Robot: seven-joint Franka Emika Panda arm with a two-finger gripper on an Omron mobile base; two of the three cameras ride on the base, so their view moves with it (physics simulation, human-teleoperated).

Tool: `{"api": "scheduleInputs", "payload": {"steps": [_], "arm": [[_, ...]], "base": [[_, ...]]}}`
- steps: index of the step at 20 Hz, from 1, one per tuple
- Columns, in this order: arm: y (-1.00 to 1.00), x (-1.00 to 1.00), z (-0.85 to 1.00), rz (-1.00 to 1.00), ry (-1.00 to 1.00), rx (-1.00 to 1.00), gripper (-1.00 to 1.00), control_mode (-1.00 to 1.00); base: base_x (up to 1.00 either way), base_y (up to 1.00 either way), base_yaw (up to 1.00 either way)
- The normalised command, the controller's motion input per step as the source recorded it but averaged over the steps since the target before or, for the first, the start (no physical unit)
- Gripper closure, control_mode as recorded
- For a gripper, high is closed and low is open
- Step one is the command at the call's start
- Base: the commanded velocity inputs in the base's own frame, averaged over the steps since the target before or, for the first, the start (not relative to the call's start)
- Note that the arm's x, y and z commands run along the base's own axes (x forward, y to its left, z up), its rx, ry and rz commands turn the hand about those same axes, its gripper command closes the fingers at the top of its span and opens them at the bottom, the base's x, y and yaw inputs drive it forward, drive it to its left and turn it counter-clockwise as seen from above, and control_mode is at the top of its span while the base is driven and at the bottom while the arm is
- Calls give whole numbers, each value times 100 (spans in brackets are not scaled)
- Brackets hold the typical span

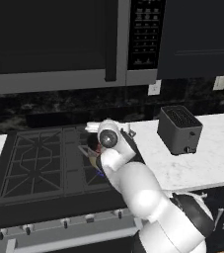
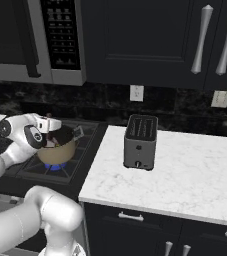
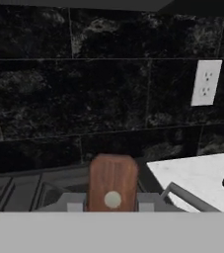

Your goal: Put the potato and lime in the pot. Retrieve the spatula and lightly stir the vegetables in the pot.

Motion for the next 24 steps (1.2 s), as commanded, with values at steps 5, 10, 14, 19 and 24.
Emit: {"api": "scheduleInputs", "payload": {"steps": [5,10,14,19,24], "arm": [[15,23,-9,0,-21,0,100,-100],[0,1,51,0,-11,0,100,-100],[0,-3,31,-2,-1,0,100,-100],[7,-15,25,0,0,0,100,-100],[35,-8,5,0,0,-2,100,-100]], "base": [[0,0,0],[0,0,0],[0,0,0],[0,0,0],[0,0,0]]}}
